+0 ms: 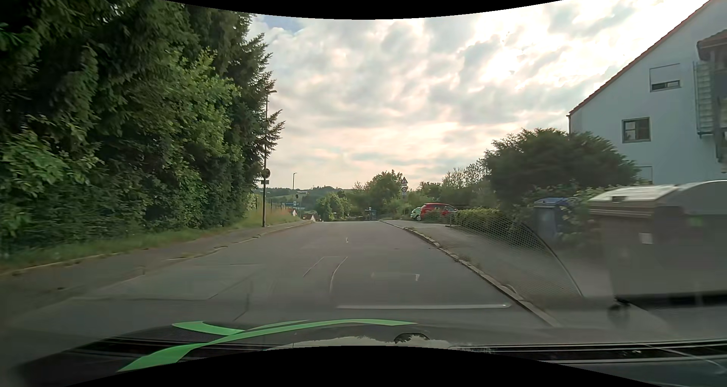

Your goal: Follow the waypoints while adhering to traffic rules and regulations

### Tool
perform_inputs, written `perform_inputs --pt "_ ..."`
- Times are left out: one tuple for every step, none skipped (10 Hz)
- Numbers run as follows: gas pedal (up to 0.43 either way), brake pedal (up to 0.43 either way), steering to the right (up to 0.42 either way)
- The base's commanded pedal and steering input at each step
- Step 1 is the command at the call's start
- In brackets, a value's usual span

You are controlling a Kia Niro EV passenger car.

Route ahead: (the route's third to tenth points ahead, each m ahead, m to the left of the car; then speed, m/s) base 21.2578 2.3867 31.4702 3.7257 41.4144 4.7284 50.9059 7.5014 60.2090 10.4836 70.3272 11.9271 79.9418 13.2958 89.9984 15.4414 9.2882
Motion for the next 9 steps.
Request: perform_inputs --pt "0.000 0.000 -0.012" --pt "0.000 0.000 -0.012" --pt "0.000 0.000 -0.012" --pt "0.000 0.000 -0.012" --pt "0.000 0.000 -0.012" --pt "0.000 0.000 -0.012" --pt "0.000 0.000 -0.012" --pt "0.000 0.000 -0.011" --pt "0.000 0.000 -0.012"
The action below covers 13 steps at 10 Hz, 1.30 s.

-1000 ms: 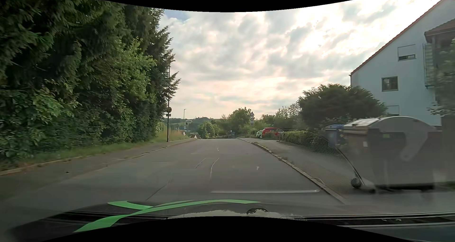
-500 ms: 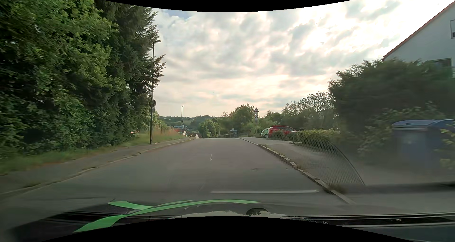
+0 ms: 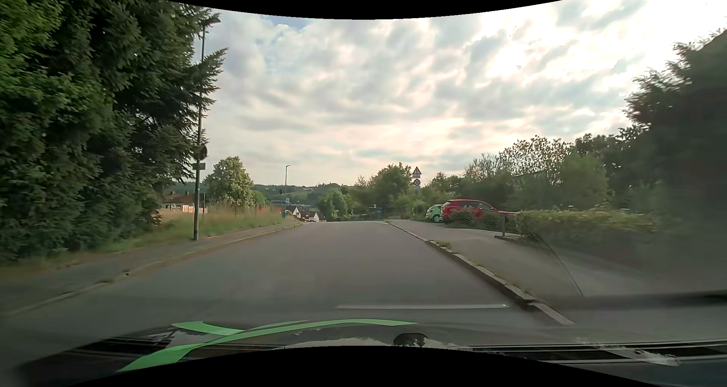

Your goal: Follow the waypoints while adhering to traffic rules and regulations

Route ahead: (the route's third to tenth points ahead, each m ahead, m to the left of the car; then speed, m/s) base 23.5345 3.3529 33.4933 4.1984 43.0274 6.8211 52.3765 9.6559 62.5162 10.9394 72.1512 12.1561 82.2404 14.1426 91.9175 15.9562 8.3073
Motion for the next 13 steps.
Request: perform_inputs --pt "0.000 0.000 -0.011" --pt "0.000 0.000 -0.011" --pt "0.000 0.000 -0.010" --pt "0.000 0.000 -0.010" --pt "0.039 0.000 -0.010" --pt "0.067 0.000 -0.010" --pt "0.110 0.000 -0.010" --pt "0.110 0.000 -0.010" --pt "0.118 0.000 -0.010" --pt "0.118 0.000 -0.010" --pt "0.118 0.000 -0.011" --pt "0.118 0.000 -0.012" --pt "0.118 0.000 -0.013"
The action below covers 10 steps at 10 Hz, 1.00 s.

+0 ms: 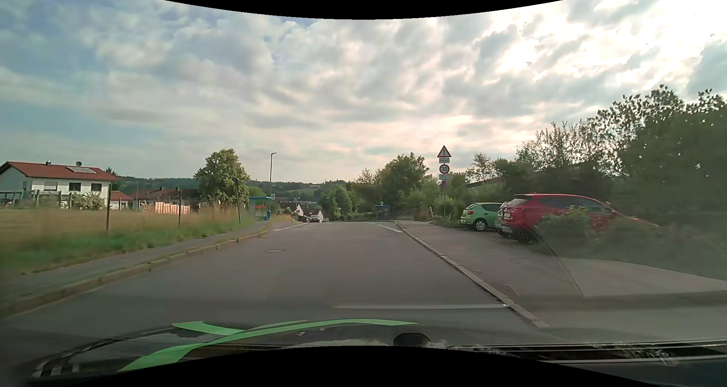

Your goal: Follow the waypoints while adhering to traffic rules and regulations

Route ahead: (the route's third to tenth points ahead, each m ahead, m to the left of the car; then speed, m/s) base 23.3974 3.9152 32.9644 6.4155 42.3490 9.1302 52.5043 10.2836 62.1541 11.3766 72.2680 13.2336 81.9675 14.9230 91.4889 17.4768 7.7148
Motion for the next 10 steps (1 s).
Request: perform_inputs --pt "0.130 0.000 -0.014" --pt "0.138 0.000 -0.015" --pt "0.138 0.000 -0.019" --pt "0.138 0.000 -0.021" --pt "0.138 0.000 -0.021" --pt "0.138 0.000 -0.021" --pt "0.138 0.000 -0.021" --pt "0.138 0.000 -0.021" --pt "0.150 0.000 -0.021" --pt "0.150 0.000 -0.021"
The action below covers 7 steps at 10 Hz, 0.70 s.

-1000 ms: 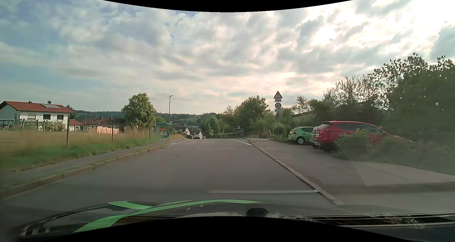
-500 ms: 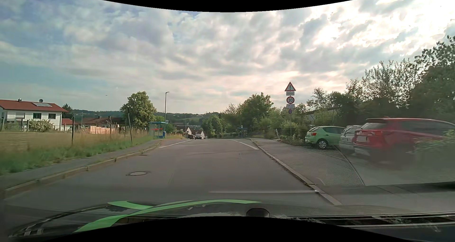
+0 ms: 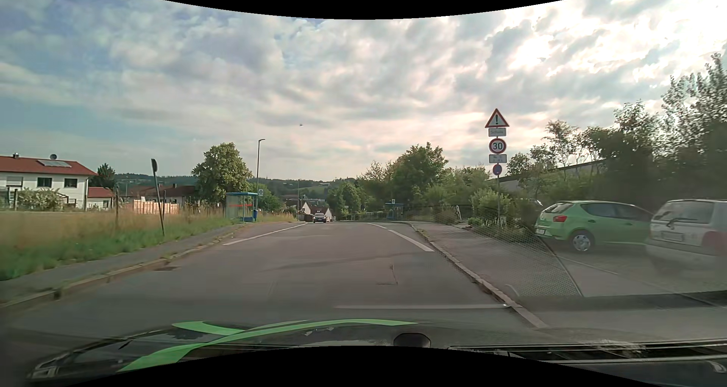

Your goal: Follow the waypoints while adhering to traffic rules and regulations

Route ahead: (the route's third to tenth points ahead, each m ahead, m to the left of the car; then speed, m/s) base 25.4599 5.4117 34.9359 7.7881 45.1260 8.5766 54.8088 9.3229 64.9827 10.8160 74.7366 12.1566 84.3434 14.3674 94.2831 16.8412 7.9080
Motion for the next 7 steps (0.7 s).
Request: perform_inputs --pt "0.150 0.000 -0.021" --pt "0.150 0.000 -0.021" --pt "0.150 0.000 -0.021" --pt "0.150 0.000 -0.021" --pt "0.150 0.000 -0.020" --pt "0.150 0.000 -0.020" --pt "0.150 0.000 -0.020"
